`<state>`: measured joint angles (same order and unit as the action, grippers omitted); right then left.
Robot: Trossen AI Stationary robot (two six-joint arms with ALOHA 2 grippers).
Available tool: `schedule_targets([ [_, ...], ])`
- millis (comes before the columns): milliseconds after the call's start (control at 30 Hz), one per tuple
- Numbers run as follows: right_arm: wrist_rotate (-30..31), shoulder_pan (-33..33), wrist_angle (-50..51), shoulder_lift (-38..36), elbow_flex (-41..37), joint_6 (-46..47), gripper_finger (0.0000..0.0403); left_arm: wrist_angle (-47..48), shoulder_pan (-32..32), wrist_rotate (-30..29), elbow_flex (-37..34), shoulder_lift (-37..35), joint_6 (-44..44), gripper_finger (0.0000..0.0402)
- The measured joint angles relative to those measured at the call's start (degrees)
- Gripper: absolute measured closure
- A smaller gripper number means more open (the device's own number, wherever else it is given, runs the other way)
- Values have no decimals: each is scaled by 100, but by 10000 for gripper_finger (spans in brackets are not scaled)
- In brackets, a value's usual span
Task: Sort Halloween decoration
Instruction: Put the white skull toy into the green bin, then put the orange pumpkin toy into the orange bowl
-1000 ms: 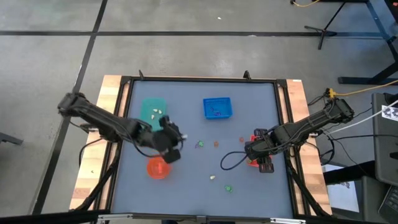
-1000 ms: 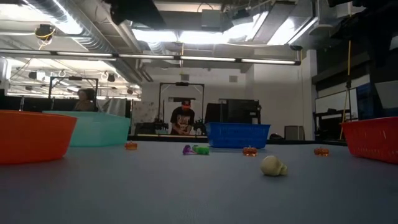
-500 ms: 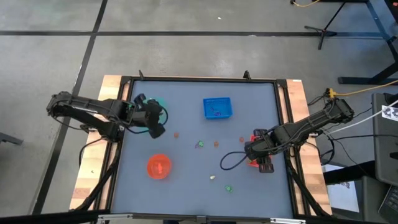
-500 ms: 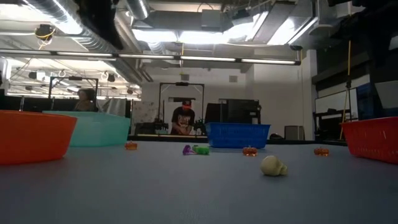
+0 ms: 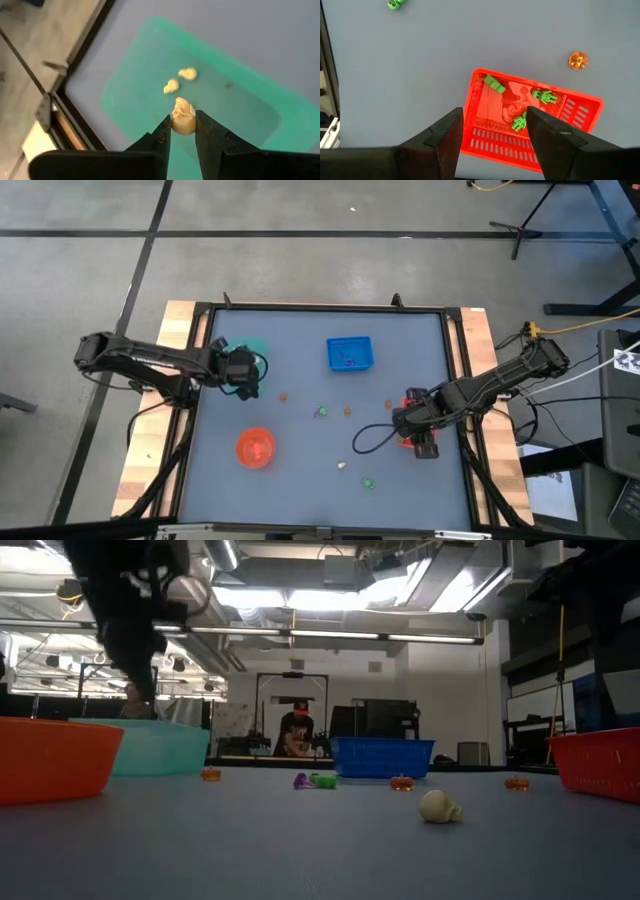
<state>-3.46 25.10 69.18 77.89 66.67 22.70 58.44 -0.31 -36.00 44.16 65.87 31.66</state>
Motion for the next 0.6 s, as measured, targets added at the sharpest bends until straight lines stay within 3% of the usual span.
schedule_targets([
  [267, 1, 0, -411, 0, 0, 0, 187, -570, 84, 98, -829, 2, 211, 331],
  [600, 5, 0, -682, 0, 0, -3, 187, -852, 82, 97, -960, 2, 284, 267],
])
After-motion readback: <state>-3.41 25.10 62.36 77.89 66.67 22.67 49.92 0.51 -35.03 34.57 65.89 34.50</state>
